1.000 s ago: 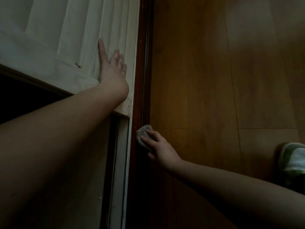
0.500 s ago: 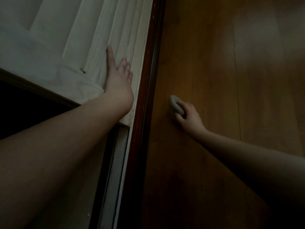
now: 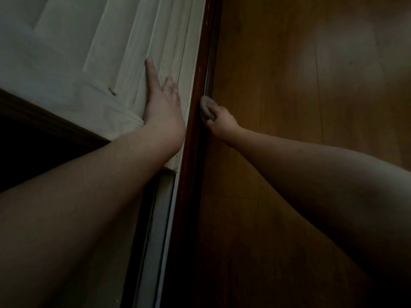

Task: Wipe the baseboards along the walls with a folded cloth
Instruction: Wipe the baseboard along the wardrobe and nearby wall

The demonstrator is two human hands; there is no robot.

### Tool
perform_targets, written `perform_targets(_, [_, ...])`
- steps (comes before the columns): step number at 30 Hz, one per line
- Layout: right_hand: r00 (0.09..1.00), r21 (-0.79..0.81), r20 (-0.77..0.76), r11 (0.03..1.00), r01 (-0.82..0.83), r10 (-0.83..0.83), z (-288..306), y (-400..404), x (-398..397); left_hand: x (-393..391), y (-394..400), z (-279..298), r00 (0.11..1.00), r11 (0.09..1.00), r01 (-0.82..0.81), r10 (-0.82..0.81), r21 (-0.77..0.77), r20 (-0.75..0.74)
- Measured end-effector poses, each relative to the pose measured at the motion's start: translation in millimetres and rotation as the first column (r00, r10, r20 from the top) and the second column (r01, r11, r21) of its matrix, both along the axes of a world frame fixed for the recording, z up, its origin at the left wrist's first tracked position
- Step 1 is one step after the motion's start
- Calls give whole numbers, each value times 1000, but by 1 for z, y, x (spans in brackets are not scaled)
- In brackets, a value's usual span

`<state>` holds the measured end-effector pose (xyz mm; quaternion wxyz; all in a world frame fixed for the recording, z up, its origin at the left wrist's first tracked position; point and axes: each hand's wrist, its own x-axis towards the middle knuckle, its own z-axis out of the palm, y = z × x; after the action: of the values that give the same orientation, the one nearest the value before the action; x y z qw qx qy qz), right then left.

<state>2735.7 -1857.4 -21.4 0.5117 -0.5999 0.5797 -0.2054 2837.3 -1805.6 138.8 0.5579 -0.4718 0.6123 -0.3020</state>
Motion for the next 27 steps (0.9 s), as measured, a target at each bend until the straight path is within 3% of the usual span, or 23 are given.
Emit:
perform_targets(9, [981, 20, -46, 982, -188, 189, -37, 121, -3, 0, -15, -3, 1000, 1000, -5, 4, -30, -29])
perform_targets(19, [974, -17, -112, 980, -198, 195, -37, 119, -8, 2, -18, -4, 999, 999, 26, -27, -30, -35])
perform_targets(27, [990, 167, 136, 983, -69, 47, -12, 124, -7, 4, -15, 2, 999, 999, 39, -40, -28, -34])
